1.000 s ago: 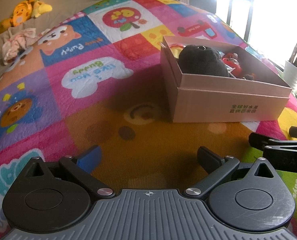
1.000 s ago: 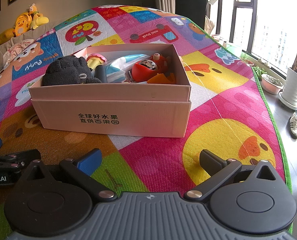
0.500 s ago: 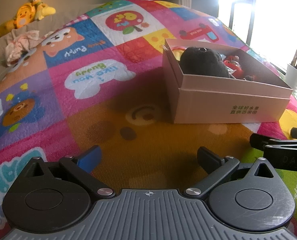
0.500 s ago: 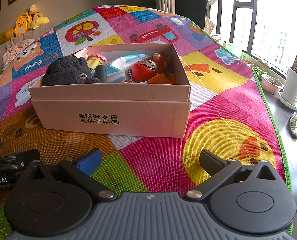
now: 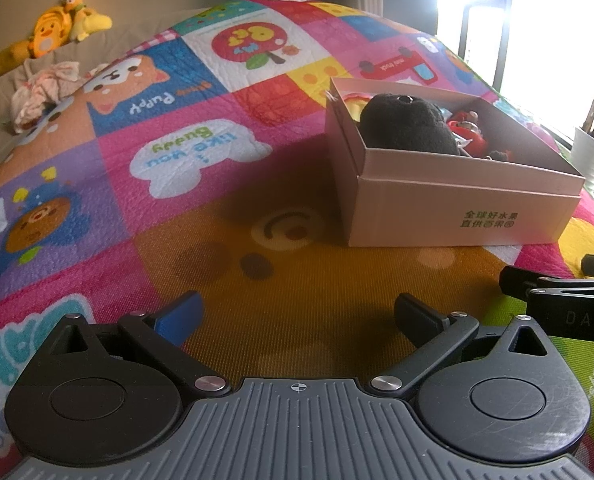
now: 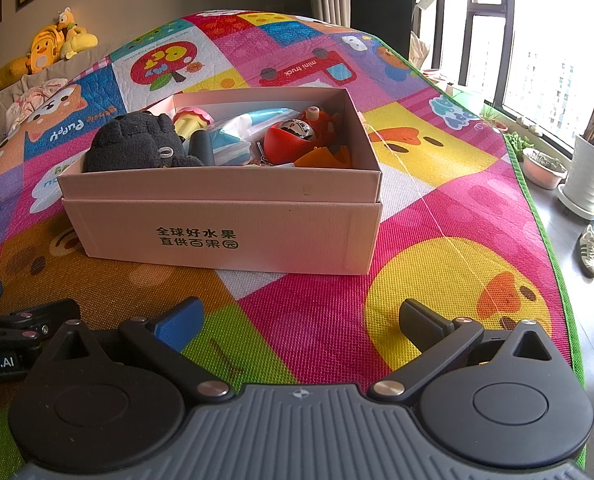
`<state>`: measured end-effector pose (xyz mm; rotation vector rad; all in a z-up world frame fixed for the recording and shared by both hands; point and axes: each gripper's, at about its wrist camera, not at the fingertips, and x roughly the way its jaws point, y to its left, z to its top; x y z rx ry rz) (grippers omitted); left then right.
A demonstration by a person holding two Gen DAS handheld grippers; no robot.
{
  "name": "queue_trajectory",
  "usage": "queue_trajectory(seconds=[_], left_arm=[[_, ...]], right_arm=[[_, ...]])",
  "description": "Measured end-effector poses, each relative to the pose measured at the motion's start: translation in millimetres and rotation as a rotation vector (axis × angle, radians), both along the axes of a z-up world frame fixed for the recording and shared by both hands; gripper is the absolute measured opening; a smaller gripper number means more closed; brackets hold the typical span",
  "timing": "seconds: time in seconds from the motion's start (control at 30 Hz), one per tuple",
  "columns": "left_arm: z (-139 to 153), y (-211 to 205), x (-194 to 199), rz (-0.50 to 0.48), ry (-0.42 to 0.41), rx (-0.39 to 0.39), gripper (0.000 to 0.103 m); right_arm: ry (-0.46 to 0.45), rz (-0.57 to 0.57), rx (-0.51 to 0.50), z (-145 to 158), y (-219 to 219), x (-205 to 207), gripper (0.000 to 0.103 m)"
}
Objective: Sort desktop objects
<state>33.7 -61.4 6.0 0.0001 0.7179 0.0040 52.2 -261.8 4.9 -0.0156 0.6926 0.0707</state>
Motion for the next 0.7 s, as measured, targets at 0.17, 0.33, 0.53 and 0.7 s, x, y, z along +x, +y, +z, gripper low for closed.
queue_trajectory(seconds=[0.17, 0.33, 0.53, 0.7], left_arm=[[0.0, -0.4, -0.3, 0.0, 0.0, 0.0, 0.103], [0.1, -0.4, -0.3, 0.0, 0.0, 0.0, 0.103], [0.4, 0.0, -0.1, -0.001, 0.003, 0.001, 0.103], [2.3, 0.0, 0.5, -0.008, 0.018, 0.005, 0.103]], right_arm=[[0.0, 0.0, 0.0, 0.0, 0.2, 0.1, 0.103], [0.0, 0.0, 0.0, 0.0, 0.1, 0.0, 0.103], [0.0, 0.0, 0.0, 0.1, 0.0, -0.1, 0.103], [0.0, 0.0, 0.001, 0.1, 0.0, -0.1, 0.103]])
